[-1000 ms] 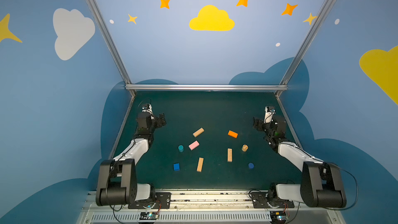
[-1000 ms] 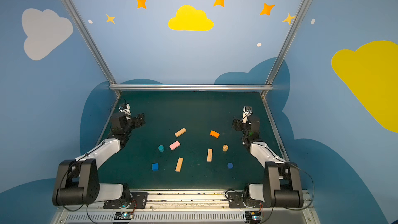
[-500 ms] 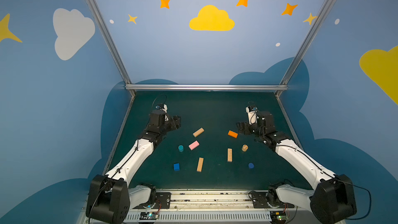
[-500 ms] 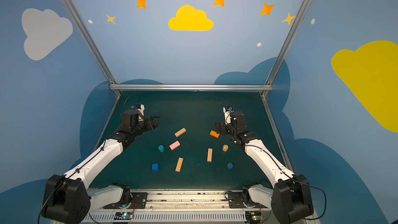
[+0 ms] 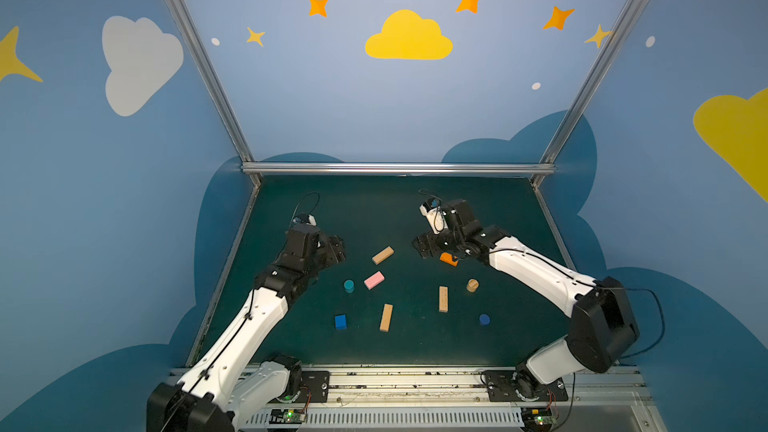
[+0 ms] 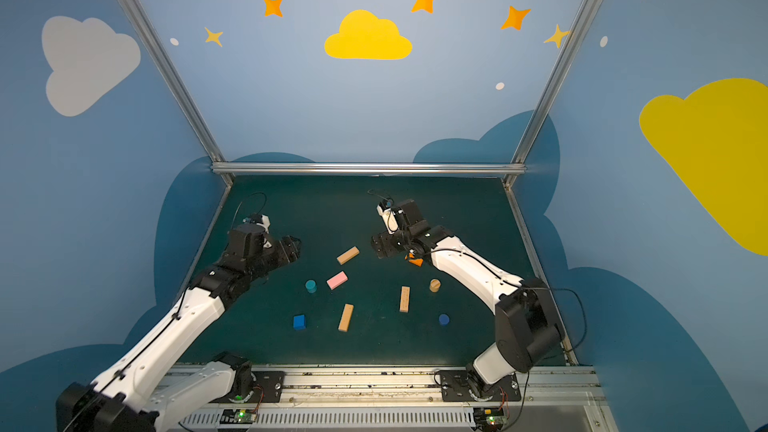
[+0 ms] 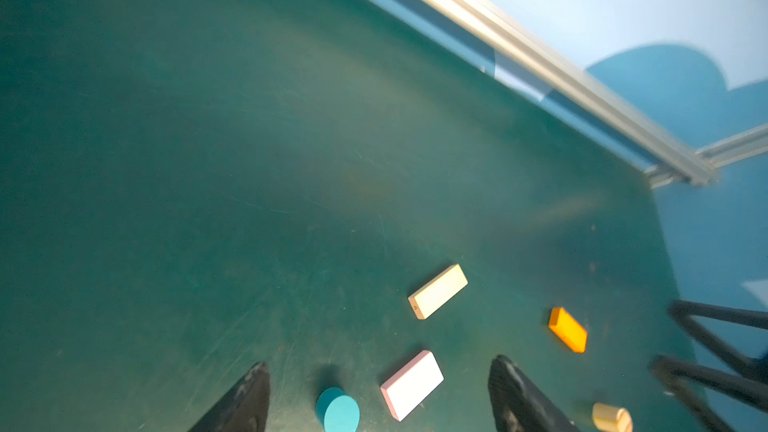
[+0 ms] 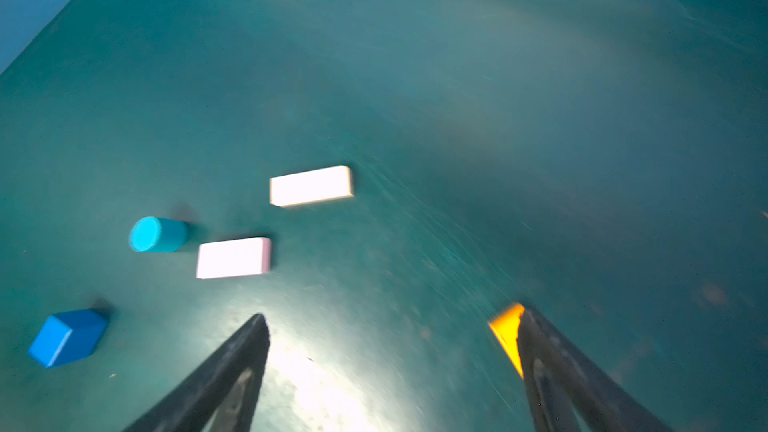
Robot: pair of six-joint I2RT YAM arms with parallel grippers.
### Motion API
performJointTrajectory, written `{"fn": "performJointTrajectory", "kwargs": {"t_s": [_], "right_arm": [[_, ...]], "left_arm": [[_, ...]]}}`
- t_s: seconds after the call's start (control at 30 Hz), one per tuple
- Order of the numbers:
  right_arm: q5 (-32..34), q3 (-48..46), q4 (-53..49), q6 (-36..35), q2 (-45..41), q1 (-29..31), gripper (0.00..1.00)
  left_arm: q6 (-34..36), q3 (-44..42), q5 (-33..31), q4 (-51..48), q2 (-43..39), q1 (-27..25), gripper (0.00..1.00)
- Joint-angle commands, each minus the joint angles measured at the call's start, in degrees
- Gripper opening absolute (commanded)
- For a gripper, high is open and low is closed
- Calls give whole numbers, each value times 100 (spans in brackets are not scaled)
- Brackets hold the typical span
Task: Build the wood block tower
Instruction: 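Move the right gripper over the light wooden block while the left arm rises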
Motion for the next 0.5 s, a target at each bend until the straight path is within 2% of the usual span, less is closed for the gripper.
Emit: {"fn": "performJointTrajectory", "kwargs": {"t_s": [0.0,0.27,0.47], "right_arm": [[-312,615,-588,-224,566,187,92],[-207,2733,-2009,-670,2329,497,94],[-370,3558,-2395,-764,3073,637,94]], "left_arm": [[-379,-312,-358,-208,-550,-13,82],[-389,-690,-612,-204,-1547,-19,83],[-300,-675,-783,-481,-1729,-14,84]]}}
